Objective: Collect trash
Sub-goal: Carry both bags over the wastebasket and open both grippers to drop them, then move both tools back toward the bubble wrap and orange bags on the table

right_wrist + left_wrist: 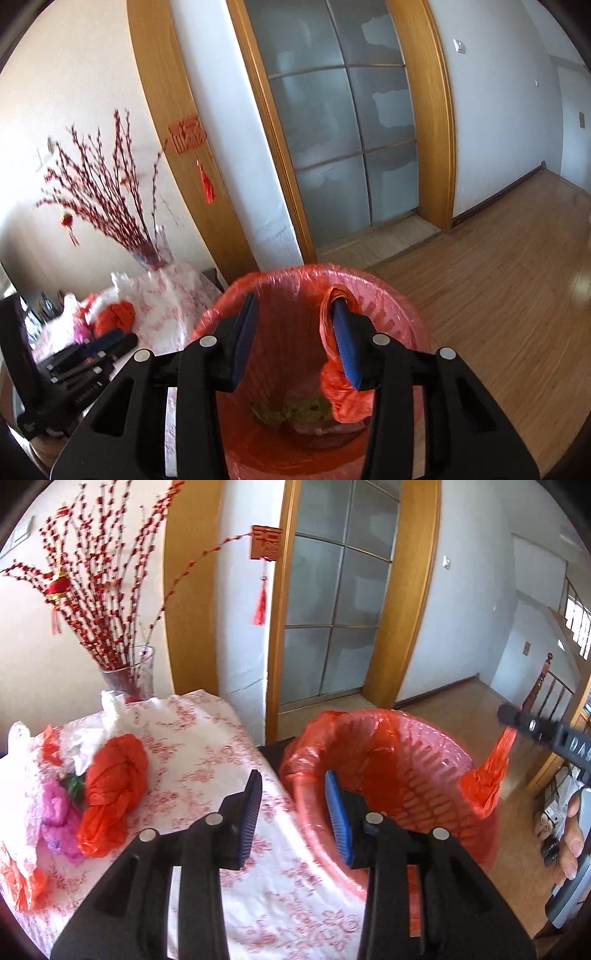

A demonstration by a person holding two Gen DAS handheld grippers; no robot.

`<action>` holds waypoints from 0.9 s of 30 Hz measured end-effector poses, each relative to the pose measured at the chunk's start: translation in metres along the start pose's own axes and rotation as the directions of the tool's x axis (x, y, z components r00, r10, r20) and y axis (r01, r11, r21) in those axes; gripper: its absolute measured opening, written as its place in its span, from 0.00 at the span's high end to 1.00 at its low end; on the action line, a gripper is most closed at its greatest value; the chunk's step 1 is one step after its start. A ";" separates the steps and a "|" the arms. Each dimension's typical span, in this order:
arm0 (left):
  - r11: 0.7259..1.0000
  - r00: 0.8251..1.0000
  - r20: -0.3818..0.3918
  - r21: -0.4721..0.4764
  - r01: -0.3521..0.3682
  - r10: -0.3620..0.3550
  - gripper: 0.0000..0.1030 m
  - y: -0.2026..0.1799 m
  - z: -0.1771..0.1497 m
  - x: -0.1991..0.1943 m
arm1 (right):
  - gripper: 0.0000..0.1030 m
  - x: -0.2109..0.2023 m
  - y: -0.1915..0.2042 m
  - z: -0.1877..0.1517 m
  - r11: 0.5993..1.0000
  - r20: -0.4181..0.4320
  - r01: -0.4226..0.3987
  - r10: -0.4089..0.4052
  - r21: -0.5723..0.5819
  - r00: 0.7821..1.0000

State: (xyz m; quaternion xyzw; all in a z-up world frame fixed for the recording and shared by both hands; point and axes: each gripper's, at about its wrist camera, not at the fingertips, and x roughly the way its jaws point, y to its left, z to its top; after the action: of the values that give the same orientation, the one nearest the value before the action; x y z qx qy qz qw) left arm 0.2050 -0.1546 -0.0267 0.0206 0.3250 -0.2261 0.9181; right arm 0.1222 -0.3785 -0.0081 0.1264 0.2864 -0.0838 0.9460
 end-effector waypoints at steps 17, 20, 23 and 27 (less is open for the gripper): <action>0.998 0.998 0.048 -0.041 -0.040 0.042 0.64 0.033 -0.007 -0.036 | 0.54 -0.006 0.011 -0.028 0.997 -0.139 0.015 -0.026 -0.081 0.990; 0.997 0.996 0.061 -0.047 -0.055 0.058 0.64 0.040 -0.008 -0.045 | 0.53 -0.012 0.018 -0.026 0.998 -0.106 -0.001 -0.006 -0.070 0.994; 0.995 0.993 0.077 -0.057 -0.086 0.090 0.60 0.054 -0.012 -0.057 | 0.51 -0.014 0.027 -0.023 0.998 -0.074 -0.001 -0.004 -0.071 0.997; 0.986 0.982 0.095 -0.063 -0.157 0.162 0.57 0.079 -0.021 -0.078 | 0.50 -0.010 0.041 -0.021 0.998 -0.056 -0.043 0.040 -0.046 0.998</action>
State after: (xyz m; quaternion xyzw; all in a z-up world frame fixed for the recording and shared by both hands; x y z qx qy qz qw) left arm 0.1733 -0.0484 -0.0050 0.0098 0.2822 -0.1434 0.9485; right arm 0.1126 -0.3327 -0.0114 0.1120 0.3115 -0.0539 0.9421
